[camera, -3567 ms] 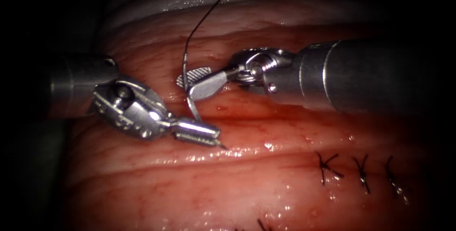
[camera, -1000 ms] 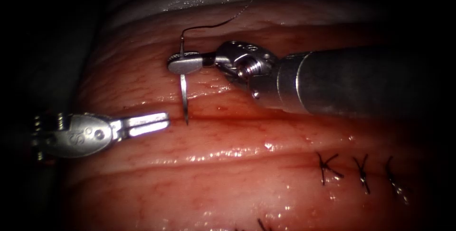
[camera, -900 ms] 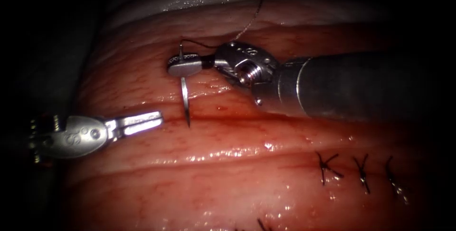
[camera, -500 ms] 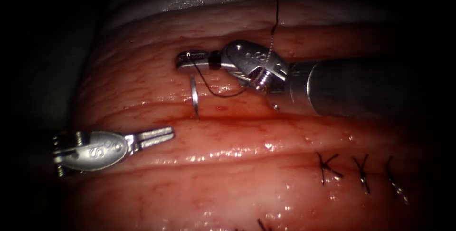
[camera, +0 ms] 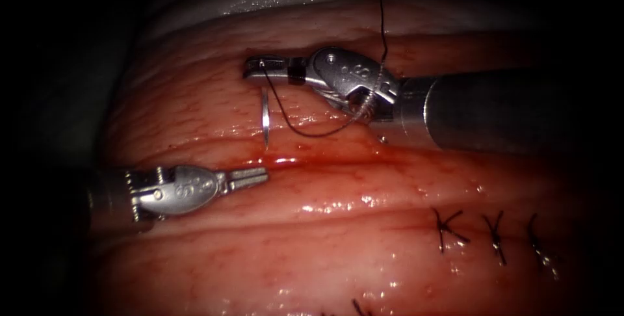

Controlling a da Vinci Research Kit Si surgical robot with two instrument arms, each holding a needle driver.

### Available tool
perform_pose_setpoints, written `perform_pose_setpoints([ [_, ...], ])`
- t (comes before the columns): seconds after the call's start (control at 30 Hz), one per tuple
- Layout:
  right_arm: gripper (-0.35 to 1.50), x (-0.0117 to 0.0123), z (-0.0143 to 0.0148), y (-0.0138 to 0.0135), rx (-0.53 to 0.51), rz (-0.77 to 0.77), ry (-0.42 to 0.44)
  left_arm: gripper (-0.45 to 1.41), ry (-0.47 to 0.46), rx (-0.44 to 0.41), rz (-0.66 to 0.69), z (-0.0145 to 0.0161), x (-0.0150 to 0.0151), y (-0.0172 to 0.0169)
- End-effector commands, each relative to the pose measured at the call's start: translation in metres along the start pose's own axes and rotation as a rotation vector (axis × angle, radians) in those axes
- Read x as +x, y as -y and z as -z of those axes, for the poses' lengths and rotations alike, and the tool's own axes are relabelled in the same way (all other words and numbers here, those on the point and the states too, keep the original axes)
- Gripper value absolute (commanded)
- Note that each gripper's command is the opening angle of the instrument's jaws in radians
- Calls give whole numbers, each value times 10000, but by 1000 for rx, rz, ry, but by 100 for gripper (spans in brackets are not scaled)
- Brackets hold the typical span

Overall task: Wound Closure
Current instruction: Throw the needle through the top of the incision with the right needle driver.

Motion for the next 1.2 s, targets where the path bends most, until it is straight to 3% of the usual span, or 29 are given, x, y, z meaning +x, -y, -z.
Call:
perform_pose_setpoints([
  [0.03, -35, -4, -7, 0, 0, 18, -5, -45, 20, -10, -6, -9, -6, -5],
  [0.2, -35, -4, -9, 5, 1, 72, -15, -45, 90, -33, -12, -14, -20, -25],
  [0.53, -35, -12, -17, 26, 30, 205, -50, -45, 89, -48, 2, -1, -3, -40],
  [1.2, -35, -11, -35, 28, 48, 299, -88, -45, 66, -56, 9, 9, 1, -46],
])
